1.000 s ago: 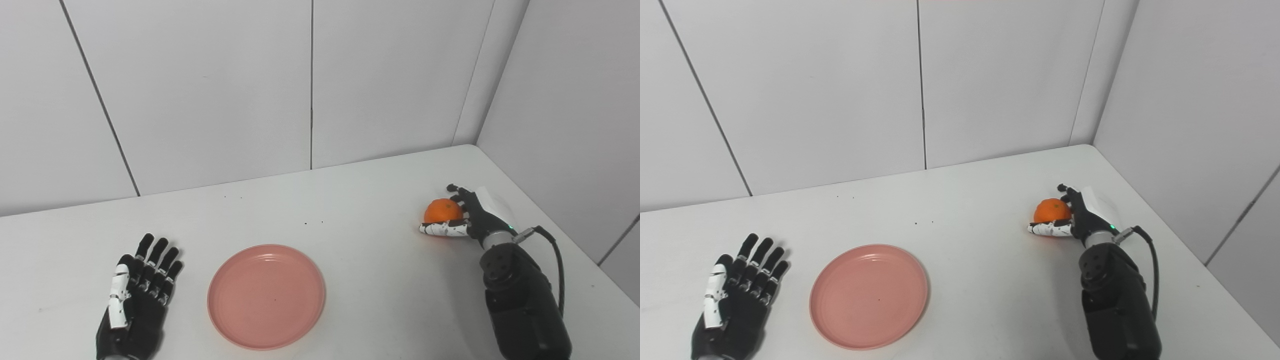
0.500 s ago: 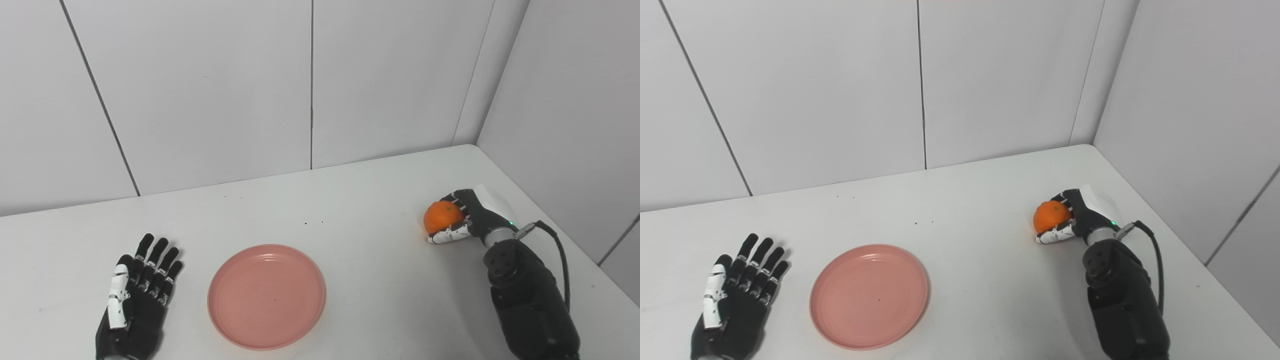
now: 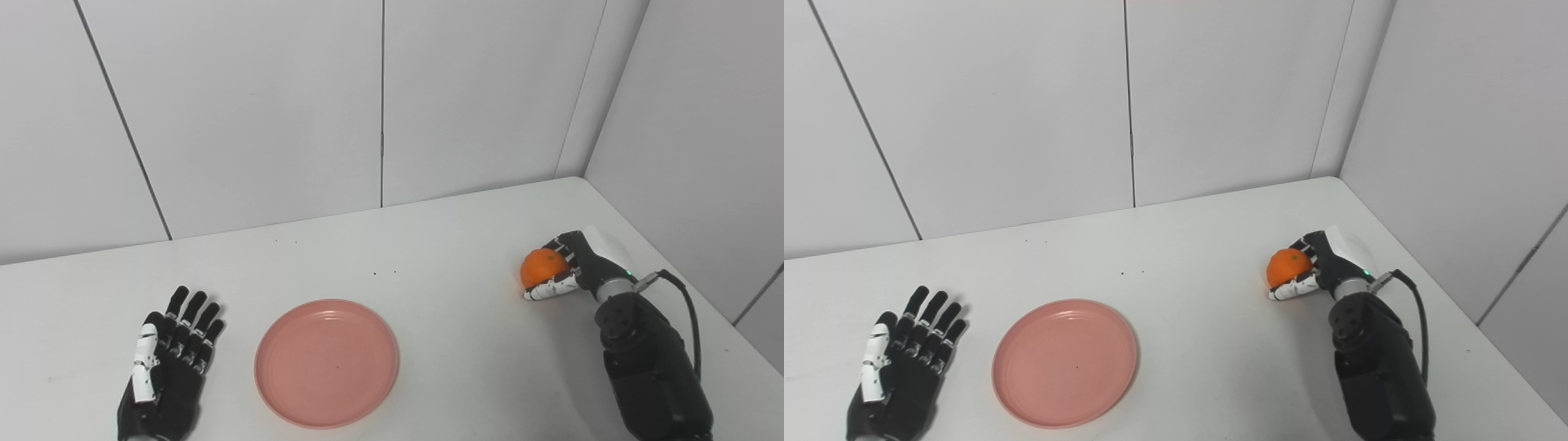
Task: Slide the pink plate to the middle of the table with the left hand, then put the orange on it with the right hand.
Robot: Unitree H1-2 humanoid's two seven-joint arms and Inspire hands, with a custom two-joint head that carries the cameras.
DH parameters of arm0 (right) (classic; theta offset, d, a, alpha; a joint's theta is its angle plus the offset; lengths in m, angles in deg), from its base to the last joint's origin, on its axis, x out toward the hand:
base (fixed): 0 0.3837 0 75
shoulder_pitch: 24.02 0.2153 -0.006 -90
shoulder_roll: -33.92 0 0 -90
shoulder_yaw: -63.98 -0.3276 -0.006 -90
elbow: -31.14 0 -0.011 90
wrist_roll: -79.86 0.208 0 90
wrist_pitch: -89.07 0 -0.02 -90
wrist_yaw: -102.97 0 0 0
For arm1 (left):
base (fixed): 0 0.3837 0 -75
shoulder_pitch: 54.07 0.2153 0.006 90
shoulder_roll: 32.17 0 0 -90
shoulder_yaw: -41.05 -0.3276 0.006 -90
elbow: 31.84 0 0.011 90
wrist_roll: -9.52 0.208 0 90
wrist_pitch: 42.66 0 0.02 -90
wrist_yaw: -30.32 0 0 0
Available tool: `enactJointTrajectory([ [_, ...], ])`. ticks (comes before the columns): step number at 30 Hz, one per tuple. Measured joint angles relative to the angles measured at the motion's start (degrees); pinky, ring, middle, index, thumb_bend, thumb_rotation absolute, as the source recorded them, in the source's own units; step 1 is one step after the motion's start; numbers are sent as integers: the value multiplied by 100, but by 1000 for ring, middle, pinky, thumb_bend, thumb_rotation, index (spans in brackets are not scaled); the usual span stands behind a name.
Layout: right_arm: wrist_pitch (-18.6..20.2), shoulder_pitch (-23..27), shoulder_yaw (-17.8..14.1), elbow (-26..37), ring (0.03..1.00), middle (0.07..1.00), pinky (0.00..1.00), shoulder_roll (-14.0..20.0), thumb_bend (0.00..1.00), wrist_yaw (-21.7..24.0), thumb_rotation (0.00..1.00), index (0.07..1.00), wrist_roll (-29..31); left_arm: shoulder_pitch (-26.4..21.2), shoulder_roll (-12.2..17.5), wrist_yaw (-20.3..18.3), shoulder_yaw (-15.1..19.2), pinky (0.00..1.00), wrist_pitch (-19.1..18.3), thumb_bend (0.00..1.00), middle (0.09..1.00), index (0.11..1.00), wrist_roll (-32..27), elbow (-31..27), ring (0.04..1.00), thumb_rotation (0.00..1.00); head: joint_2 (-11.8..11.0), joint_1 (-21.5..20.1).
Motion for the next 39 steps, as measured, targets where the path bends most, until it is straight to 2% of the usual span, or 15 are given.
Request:
enactJointTrajectory([
  [8,3,125,-118,883,452,511,394,-84,516,180,135,489,17,0,-41,58,-28,970,2,294,964,957,38,-14,953,1000,26,229],
  [16,5,354,84,1466,466,514,411,-212,516,325,136,488,95,1,-96,122,-145,953,67,305,948,943,174,-24,936,1000,79,518],
  [18,8,385,198,1623,475,528,414,-255,517,430,136,488,60,6,-120,151,-182,947,117,313,945,940,248,-28,932,1000,105,624],
  [23,8,561,471,1972,431,499,356,-439,517,659,136,487,11,17,-238,206,-272,928,180,332,934,927,355,-30,920,1000,149,922],
  [29,9,765,1004,2295,476,516,414,-691,516,919,130,487,-142,35,-338,321,-337,930,198,350,931,921,516,-81,917,1000,220,1204],
  [32,9,826,1234,2342,479,518,412,-865,517,963,132,487,-159,91,-405,410,-370,932,198,353,932,923,563,-166,919,1000,290,1388],
  [35,9,873,1424,2337,420,485,352,-995,516,1031,129,487,-170,127,-457,454,-430,919,199,365,924,911,675,-220,912,1000,334,1616],
  [37,9,891,1527,2334,432,490,362,-1081,515,1031,129,487,-117,133,-487,527,-470,919,198,364,923,912,776,-244,911,1000,334,1617],
  [38,9,898,1570,2322,438,493,367,-1117,515,1029,128,486,-98,138,-501,553,-488,916,198,363,922,912,803,-256,908,1000,386,1800],
  [39,9,903,1649,2298,437,493,365,-1143,515,1022,128,486,-77,146,-515,584,-505,913,198,362,922,912,852,-275,907,1000,387,1802],
])
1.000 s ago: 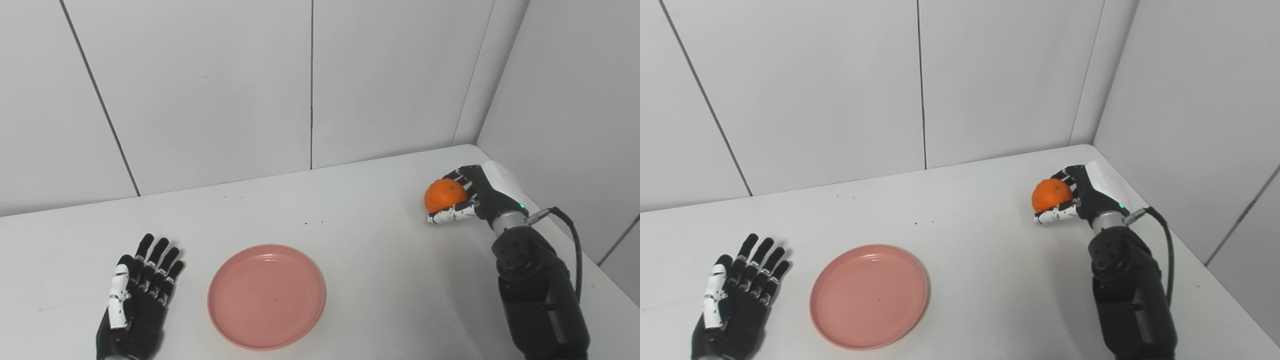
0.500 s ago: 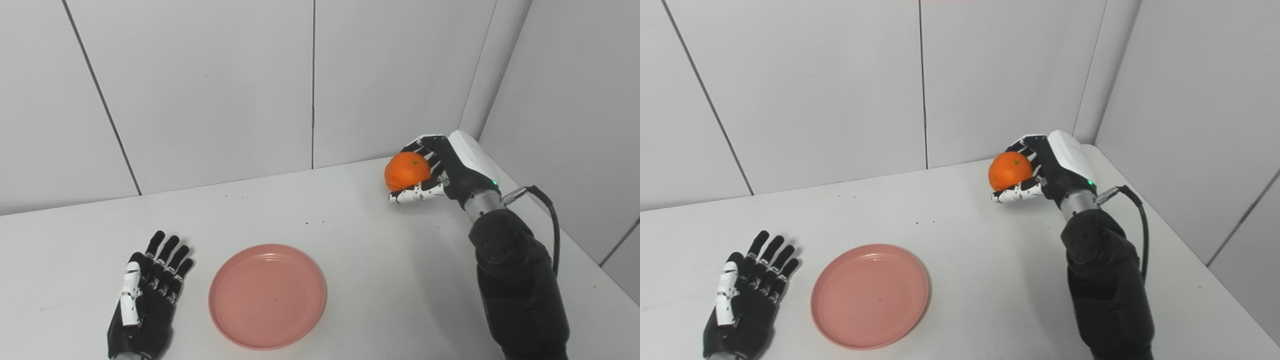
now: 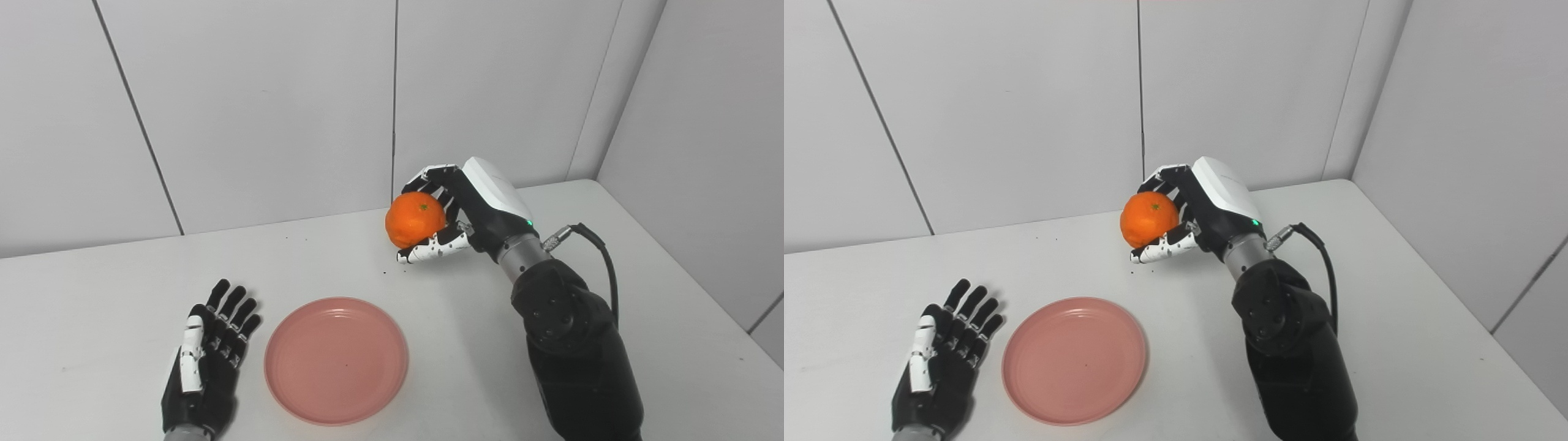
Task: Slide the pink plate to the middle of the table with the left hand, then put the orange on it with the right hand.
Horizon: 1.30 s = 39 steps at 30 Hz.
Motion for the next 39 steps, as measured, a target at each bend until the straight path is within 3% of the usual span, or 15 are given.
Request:
enactJointTrajectory([
  [6,-7,4,484,-231,426,494,349,-92,514,-150,128,487,179,46,-154,146,-126,903,-3,363,923,915,153,-69,905,1000,79,412],
  [14,-16,-125,1066,-386,498,541,407,-228,518,-425,132,486,280,60,-227,252,-233,900,-2,358,926,922,370,-105,907,1000,149,905],
  [16,-16,-147,1158,-419,459,518,382,-246,517,-424,130,486,324,65,-285,291,-268,895,1,361,924,920,427,-108,905,1000,167,1019],
  [19,-15,-159,1202,-430,409,479,338,-250,515,-425,127,486,444,73,-352,309,-320,908,6,369,927,920,459,-102,912,1000,220,1213],
  [24,-16,-275,1336,-557,409,481,333,-219,515,-425,127,487,621,75,-415,385,-368,891,8,373,919,912,567,-102,903,1000,272,1502],
  [39,-17,-344,1563,-1133,410,479,330,-219,515,-692,127,487,746,78,-558,597,-405,884,13,364,912,906,746,-116,898,1000,387,1714],
])
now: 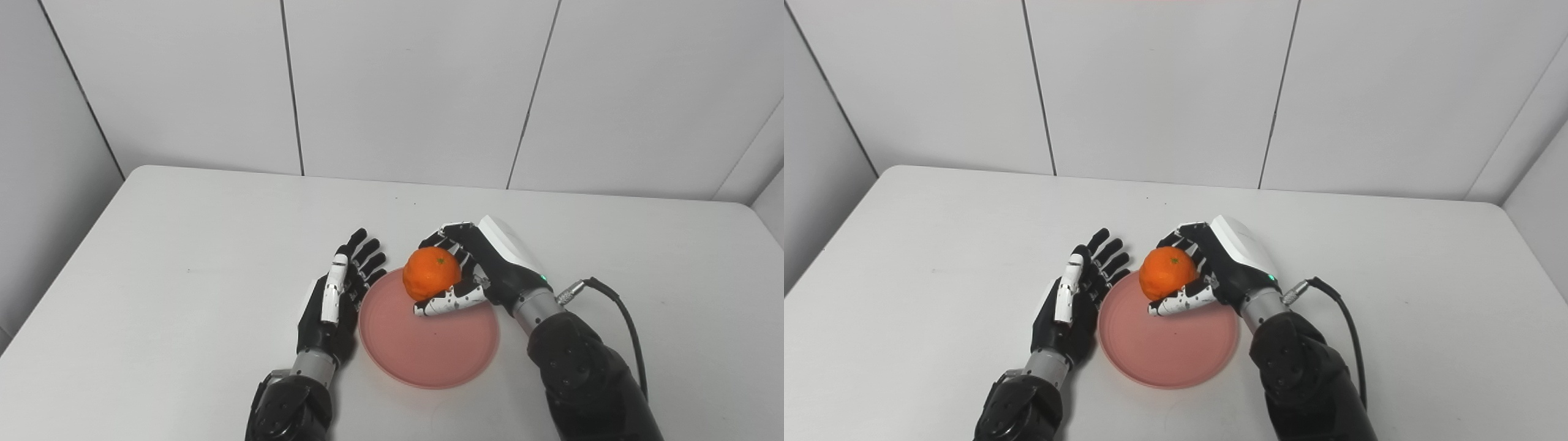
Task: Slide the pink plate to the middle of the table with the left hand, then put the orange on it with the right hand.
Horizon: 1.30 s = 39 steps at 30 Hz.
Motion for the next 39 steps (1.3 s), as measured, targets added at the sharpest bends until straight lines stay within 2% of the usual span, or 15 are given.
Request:
enactJointTrajectory([
  [6,-1,-51,113,-235,407,482,325,8,515,-167,127,487,12,0,-12,15,5,880,0,364,909,905,37,-1,896,1000,18,0],
  [20,-6,-55,547,-438,412,495,334,99,517,-192,131,487,-122,0,-59,98,4,880,1,367,912,912,72,-6,898,1000,62,35],
  [39,-21,-190,746,-470,407,497,324,169,518,-194,130,487,-110,-2,-90,135,8,884,16,364,912,908,80,2,899,1000,97,62],
])
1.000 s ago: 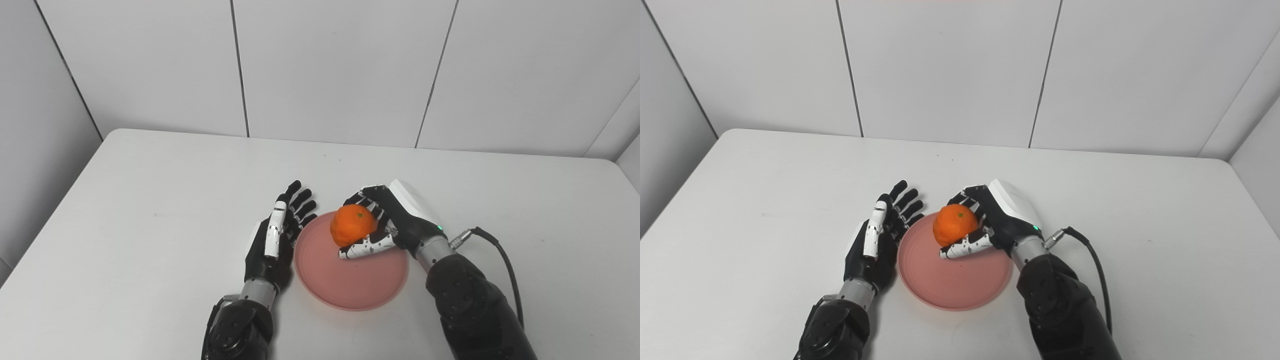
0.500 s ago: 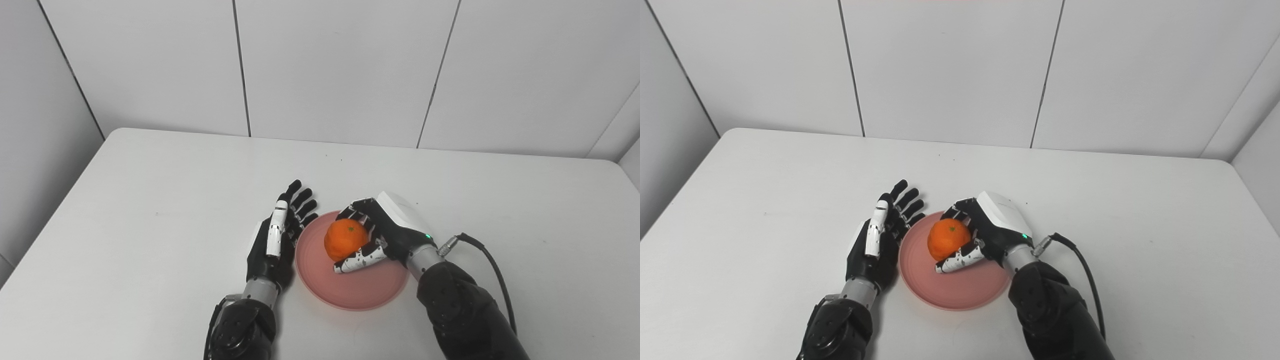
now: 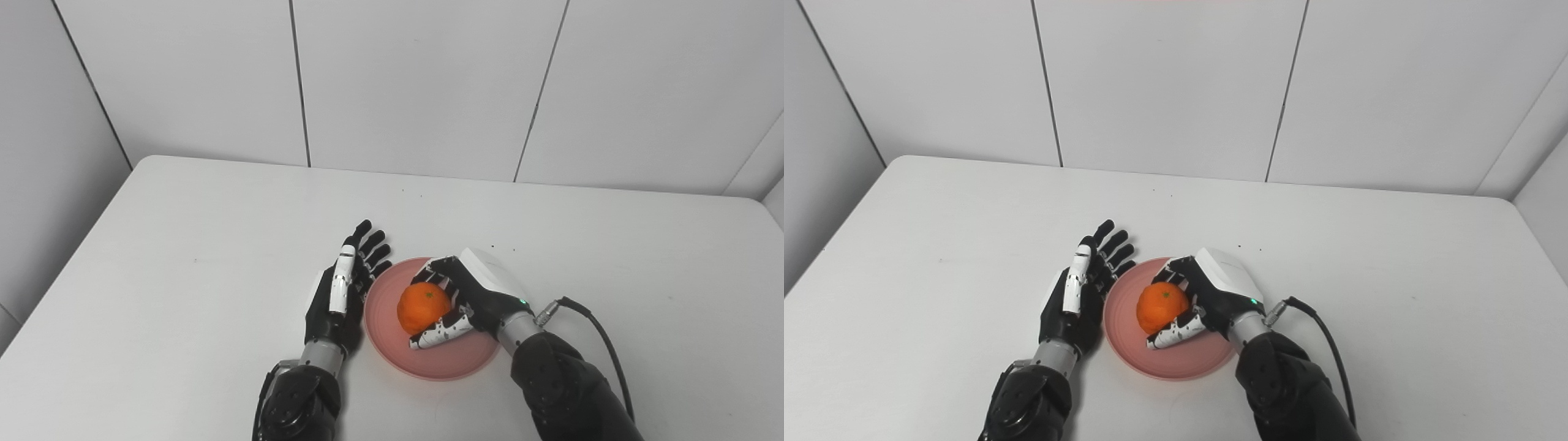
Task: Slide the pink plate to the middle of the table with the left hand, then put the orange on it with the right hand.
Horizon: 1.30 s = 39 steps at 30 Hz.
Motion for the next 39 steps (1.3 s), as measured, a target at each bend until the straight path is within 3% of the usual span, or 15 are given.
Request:
enactJointTrajectory([
  [8,-3,-1,30,2,419,503,335,52,518,-17,133,488,-18,0,-6,-1,8,888,0,368,917,913,-28,0,902,1000,0,-26],
  [19,-1,-2,37,60,534,601,436,110,522,25,144,494,-128,0,-5,-3,9,886,0,370,911,908,-28,2,896,1000,0,-70],
  [20,-1,-4,38,73,548,616,446,120,707,29,147,587,-133,0,-5,-3,9,886,0,371,910,907,-29,2,895,1000,0,-70],
  [21,-1,-7,38,91,569,637,459,133,796,34,166,639,-139,0,-5,-3,9,883,0,370,908,906,-29,2,893,1000,0,-79],
  [23,0,-14,43,159,605,676,487,168,873,96,210,695,-167,0,-5,-3,9,878,0,370,906,904,-28,1,892,1000,0,-79],
  [27,6,-15,65,316,624,702,492,236,915,284,246,746,-244,0,-5,-2,8,878,0,368,907,905,-24,1,894,1000,9,-88],
  [28,9,-15,65,343,523,628,369,243,941,326,264,785,-253,0,-5,-2,7,878,0,370,908,908,-23,1,895,1000,17,-88],
  [30,13,-16,58,450,515,630,353,248,971,447,285,809,-260,0,-5,-2,6,881,0,371,911,911,-24,0,898,1000,9,-88],
  [32,13,-16,37,532,655,746,504,243,995,527,313,831,-277,0,-5,-2,5,879,-1,368,909,910,-24,0,896,1000,9,-97],
  [36,14,-15,-48,644,776,844,639,244,1000,701,354,874,-337,0,-5,-2,4,879,-1,367,910,910,-22,-1,896,1000,9,-105],
  [39,16,-15,-106,663,822,889,680,244,1000,856,397,918,-389,0,-4,-2,4,873,-1,368,906,909,-18,-1,892,1000,9,-114],
])
